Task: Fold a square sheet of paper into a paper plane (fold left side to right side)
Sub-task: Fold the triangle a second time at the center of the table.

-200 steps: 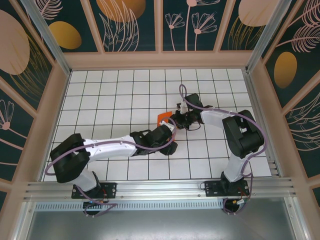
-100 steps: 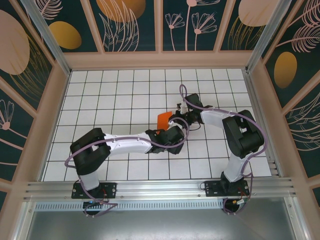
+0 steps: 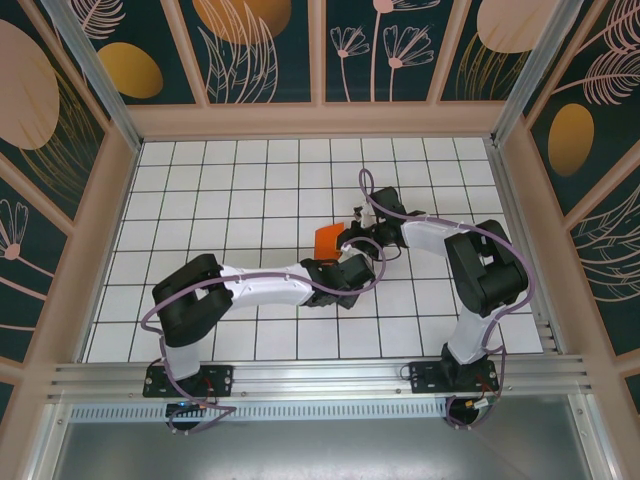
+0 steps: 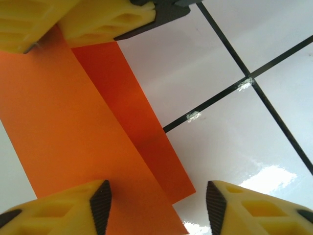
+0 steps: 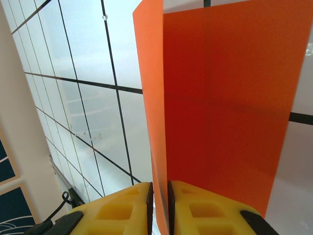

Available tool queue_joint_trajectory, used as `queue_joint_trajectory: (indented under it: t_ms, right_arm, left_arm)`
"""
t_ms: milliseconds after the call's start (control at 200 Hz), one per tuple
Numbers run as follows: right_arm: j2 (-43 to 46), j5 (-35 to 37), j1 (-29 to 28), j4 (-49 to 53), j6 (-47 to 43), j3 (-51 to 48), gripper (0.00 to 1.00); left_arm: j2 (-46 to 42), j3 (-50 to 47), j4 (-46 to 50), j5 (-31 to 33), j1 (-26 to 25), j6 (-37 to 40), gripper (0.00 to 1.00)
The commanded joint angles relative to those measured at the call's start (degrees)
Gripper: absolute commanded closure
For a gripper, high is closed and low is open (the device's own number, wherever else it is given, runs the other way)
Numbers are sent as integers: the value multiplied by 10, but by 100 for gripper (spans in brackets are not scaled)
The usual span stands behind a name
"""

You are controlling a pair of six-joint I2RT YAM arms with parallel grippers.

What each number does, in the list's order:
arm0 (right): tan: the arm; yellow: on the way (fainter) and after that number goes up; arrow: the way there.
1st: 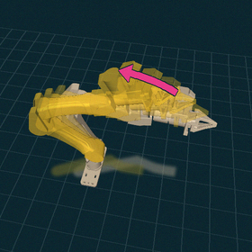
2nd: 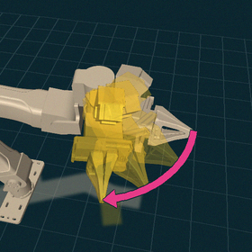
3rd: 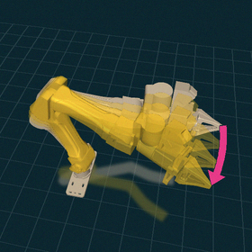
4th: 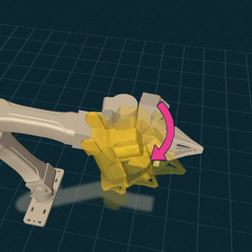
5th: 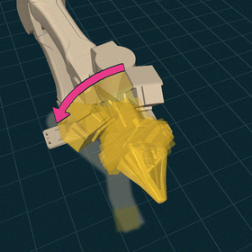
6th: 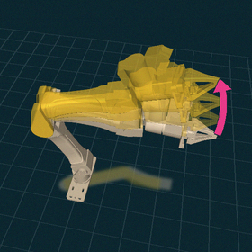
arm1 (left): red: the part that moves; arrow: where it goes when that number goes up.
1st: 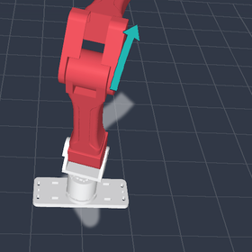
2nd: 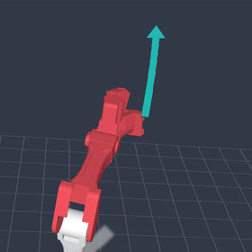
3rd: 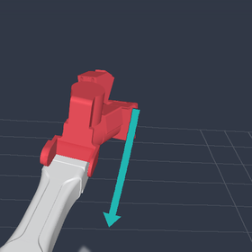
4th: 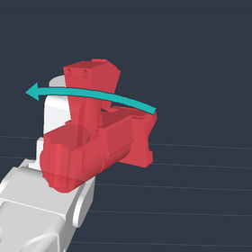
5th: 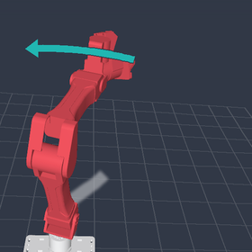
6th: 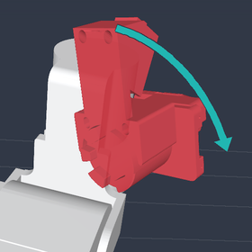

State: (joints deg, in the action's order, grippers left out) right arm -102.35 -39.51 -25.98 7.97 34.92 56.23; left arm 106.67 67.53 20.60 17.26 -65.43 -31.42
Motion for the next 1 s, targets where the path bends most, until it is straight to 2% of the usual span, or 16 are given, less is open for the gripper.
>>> queue_joint_trajectory:
  t_ms: [0, 726, 811, 936, 996]
  right_arm:
    - [14, 2, -3, 16, -3, 8, 81]
    - [13, 16, -4, 26, -20, 12, 80]
    - [21, 17, -4, 22, -22, 12, 79]
    - [32, 19, -4, 19, -26, 12, 78]
    - [39, 23, -4, 19, -28, 13, 74]
  left_arm:
    - [-14, 13, 25, 16, -4, -1, 49]
    - [-46, 3, 34, 9, -4, -6, 96]
    - [-42, 4, 45, 13, -1, -6, 100]
    - [-45, -2, 36, 2, 6, -3, 100]
    - [-51, -4, 26, -7, 8, -1, 100]
